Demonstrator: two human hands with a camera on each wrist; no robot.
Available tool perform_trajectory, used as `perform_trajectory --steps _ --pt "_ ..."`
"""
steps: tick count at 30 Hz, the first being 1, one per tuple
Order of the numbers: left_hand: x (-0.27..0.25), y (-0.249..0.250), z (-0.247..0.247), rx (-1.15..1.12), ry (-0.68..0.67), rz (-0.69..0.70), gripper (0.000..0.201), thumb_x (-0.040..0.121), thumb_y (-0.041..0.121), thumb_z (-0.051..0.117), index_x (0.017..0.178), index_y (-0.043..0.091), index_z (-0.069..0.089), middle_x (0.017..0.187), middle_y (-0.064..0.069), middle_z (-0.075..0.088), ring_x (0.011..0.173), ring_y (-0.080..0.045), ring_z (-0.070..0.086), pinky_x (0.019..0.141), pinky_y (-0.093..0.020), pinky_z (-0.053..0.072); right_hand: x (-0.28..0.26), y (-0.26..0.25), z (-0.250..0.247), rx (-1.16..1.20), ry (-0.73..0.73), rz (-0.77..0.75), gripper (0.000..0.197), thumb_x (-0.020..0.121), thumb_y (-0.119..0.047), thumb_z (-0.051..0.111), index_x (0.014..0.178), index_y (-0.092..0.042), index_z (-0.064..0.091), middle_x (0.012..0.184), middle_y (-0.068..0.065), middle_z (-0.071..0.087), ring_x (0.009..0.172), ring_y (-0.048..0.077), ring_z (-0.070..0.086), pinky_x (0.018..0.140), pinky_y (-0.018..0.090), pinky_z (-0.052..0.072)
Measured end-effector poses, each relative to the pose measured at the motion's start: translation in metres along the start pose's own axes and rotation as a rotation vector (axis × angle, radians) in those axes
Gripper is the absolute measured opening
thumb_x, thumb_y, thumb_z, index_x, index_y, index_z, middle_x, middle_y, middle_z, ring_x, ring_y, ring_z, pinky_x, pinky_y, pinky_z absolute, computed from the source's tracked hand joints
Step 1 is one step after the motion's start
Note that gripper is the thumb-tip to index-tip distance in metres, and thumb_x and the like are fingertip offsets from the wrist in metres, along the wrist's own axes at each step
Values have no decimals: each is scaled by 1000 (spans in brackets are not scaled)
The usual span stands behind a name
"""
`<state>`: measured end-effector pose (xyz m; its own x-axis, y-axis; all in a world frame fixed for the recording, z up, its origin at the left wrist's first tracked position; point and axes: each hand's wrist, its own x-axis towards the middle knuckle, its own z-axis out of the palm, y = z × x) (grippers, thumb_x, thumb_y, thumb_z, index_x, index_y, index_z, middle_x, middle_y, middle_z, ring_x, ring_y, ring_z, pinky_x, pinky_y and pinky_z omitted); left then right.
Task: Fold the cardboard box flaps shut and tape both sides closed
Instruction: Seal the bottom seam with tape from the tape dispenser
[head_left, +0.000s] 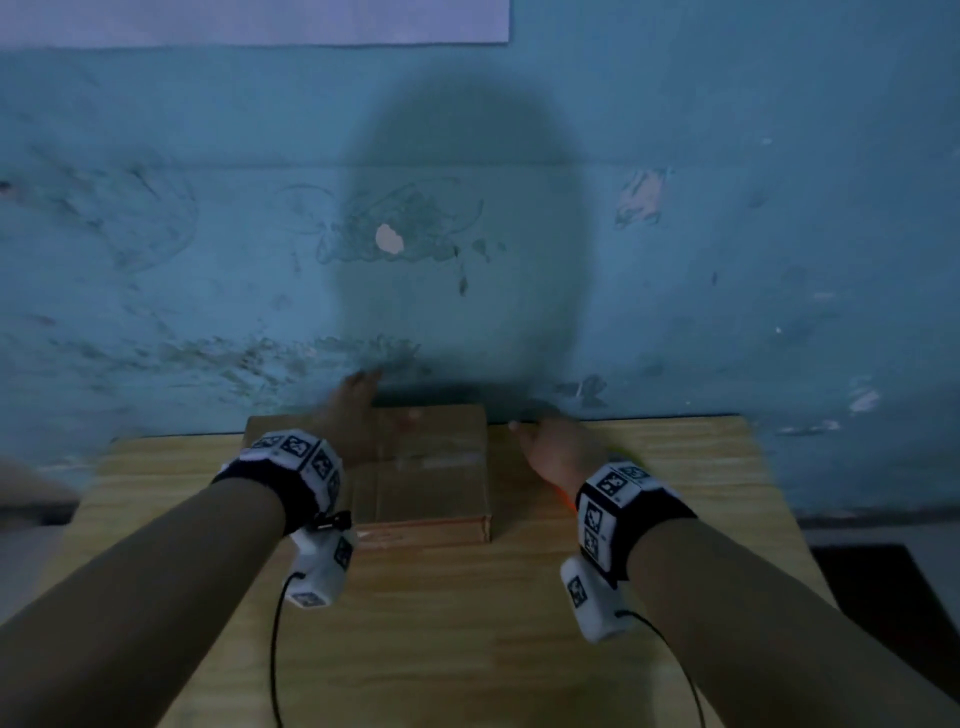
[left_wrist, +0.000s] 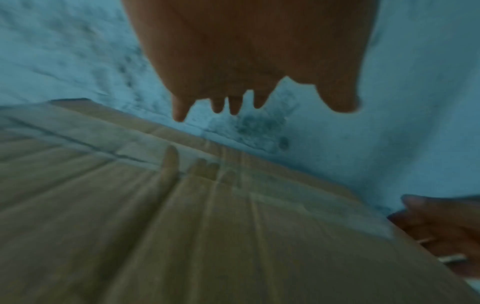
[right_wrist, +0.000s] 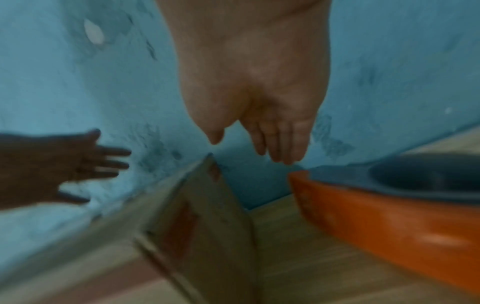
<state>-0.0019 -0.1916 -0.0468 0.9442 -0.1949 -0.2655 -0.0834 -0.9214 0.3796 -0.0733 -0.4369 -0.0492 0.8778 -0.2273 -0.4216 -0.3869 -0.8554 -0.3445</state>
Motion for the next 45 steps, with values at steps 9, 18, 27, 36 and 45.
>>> perform_trajectory --steps 9,18,27,36,45 --pt "-35 -90 -35 -320 -117 -642 83 95 63 16 147 0 30 154 -26 27 140 -38 31 116 -41 22 -16 -75 22 456 -214 102 68 99 -54 21 146 -6 31 151 19 35 138 31 35 113 36 24" --pt "-47 -98 -50 -303 -190 -519 64 102 44 13 146 1 31 148 -26 37 134 -36 42 109 -39 31 3 -77 53 743 -114 193 112 56 -83 46 147 -19 33 154 2 33 138 25 36 115 44 29" --pt "-28 -120 -72 -358 -187 -420 80 97 58 12 141 -2 40 145 -27 41 130 -36 46 112 -41 33 -4 -116 32 723 12 253 88 76 -68 50 139 -7 43 142 12 49 126 29 50 109 39 38" --pt "-25 -131 -70 -371 -246 -396 74 98 56 10 148 3 27 153 -23 30 138 -33 38 112 -38 28 8 -120 53 681 22 325 85 82 -65 49 143 -7 36 145 14 43 132 30 43 110 38 33" --pt "-13 -156 -62 -523 -263 -360 71 99 53 17 134 -1 46 136 -28 48 129 -37 46 109 -39 37 9 -126 51 656 63 320 81 87 -57 51 146 -5 32 149 13 38 135 28 40 108 34 30"
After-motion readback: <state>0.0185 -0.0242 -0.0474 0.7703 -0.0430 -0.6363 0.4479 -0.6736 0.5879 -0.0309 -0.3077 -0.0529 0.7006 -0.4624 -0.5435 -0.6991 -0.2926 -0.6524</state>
